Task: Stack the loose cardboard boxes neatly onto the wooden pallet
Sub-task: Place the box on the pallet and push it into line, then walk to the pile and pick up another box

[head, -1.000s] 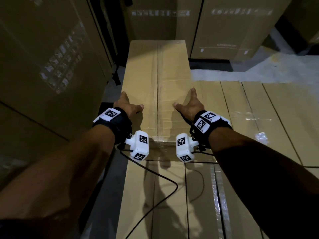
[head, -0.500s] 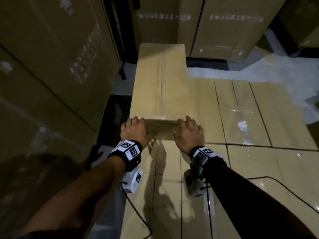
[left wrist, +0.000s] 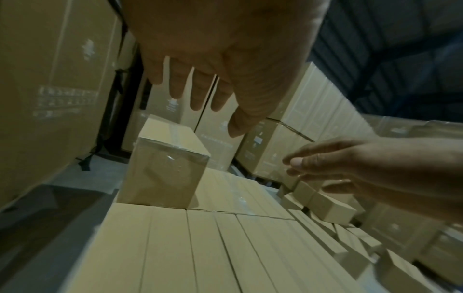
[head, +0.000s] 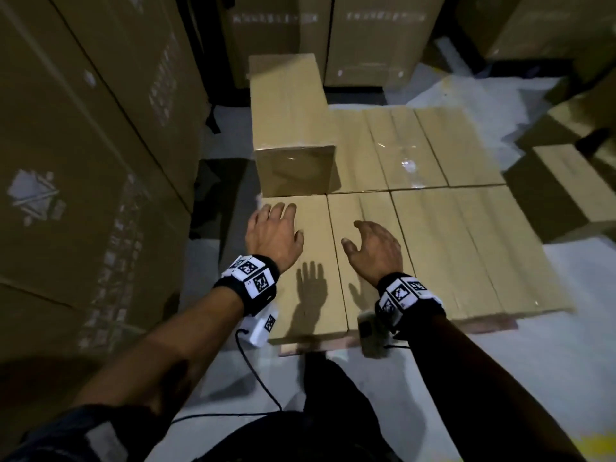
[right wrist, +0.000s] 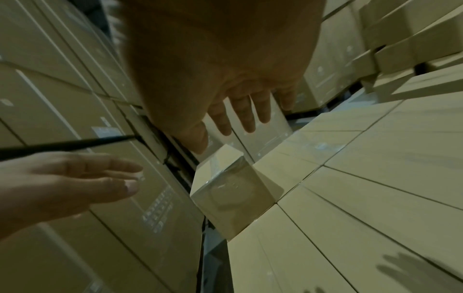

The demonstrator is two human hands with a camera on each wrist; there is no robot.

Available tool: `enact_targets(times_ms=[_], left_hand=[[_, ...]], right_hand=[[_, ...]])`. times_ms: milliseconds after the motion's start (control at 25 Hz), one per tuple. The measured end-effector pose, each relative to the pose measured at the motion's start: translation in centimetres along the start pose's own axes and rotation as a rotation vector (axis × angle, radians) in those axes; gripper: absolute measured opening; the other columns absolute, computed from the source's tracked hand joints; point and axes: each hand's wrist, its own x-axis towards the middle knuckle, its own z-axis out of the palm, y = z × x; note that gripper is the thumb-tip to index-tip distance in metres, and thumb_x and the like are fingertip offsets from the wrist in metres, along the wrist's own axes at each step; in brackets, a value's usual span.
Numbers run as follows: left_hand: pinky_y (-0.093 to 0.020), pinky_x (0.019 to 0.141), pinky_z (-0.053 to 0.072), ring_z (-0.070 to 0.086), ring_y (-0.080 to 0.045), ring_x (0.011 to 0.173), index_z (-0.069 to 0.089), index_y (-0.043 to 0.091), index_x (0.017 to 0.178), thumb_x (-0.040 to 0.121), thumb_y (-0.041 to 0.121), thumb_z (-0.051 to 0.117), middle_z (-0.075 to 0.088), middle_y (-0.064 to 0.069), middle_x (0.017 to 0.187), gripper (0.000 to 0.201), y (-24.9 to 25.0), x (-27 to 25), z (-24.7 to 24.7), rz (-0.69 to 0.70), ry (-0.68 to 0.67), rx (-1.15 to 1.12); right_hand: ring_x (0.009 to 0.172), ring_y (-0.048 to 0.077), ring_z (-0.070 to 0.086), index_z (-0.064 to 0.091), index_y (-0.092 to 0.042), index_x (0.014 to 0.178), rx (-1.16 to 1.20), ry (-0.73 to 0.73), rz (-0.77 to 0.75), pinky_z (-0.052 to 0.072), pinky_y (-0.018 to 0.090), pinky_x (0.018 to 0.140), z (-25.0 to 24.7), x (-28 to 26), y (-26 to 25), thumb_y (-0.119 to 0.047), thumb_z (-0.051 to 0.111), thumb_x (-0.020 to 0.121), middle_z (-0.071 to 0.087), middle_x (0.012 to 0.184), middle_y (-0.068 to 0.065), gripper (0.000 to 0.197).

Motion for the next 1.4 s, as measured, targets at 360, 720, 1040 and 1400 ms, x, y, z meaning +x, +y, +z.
enact_targets(times_ms=[360, 720, 1040, 1400], left_hand=[[-0.041, 0.116, 0.024, 0.029, -0.025, 0.143, 0.035, 0.022, 0.149, 0.097, 0.043, 0.047, 0.034, -0.003, 0.157, 0.057, 8.9, -14.9, -0.7, 0.344, 0.002, -0.008], [-0.04, 0.117, 0.019, 0.025, -0.025, 0.146, 0.036, 0.022, 0.149, 0.098, 0.042, 0.045, 0.032, -0.003, 0.158, 0.055, 27.7, -24.8, 2.9, 0.706, -0.017, 0.001], [-0.041, 0.117, 0.016, 0.027, -0.027, 0.146, 0.043, 0.017, 0.146, 0.098, 0.041, 0.047, 0.036, -0.006, 0.157, 0.054, 50.0, -32.9, 6.5, 0.83, -0.046, -0.076], [-0.043, 0.119, 0.015, 0.022, -0.026, 0.148, 0.04, 0.02, 0.149, 0.099, 0.041, 0.045, 0.033, -0.003, 0.159, 0.054, 71.1, -30.5, 10.8, 0.949, -0.062, -0.127]], right_hand=[[0.138, 0.03, 0.043, 0.047, -0.016, 0.147, 0.126, 0.194, 0.275, 0.035, 0.042, 0.113, -3.7, -19.6, 6.7, -0.041, 0.054, 0.098, 0.049, 0.15, 0.01, 0.055], [0.13, 0.031, 0.05, 0.056, -0.014, 0.136, 0.179, 0.424, 0.514, 0.039, 0.043, 0.106, -7.1, -36.2, 23.3, -0.039, 0.055, 0.098, 0.058, 0.138, 0.011, 0.046], [0.142, 0.027, 0.04, 0.052, -0.013, 0.144, 0.126, 0.519, 0.613, 0.03, 0.04, 0.113, -13.8, -48.1, 42.7, -0.039, 0.056, 0.1, 0.05, 0.149, 0.009, 0.05], [0.142, 0.027, 0.04, 0.053, -0.014, 0.142, 0.158, 0.566, 0.716, 0.029, 0.042, 0.115, -20.5, -46.9, 60.3, -0.054, 0.037, 0.087, 0.05, 0.149, 0.01, 0.07]])
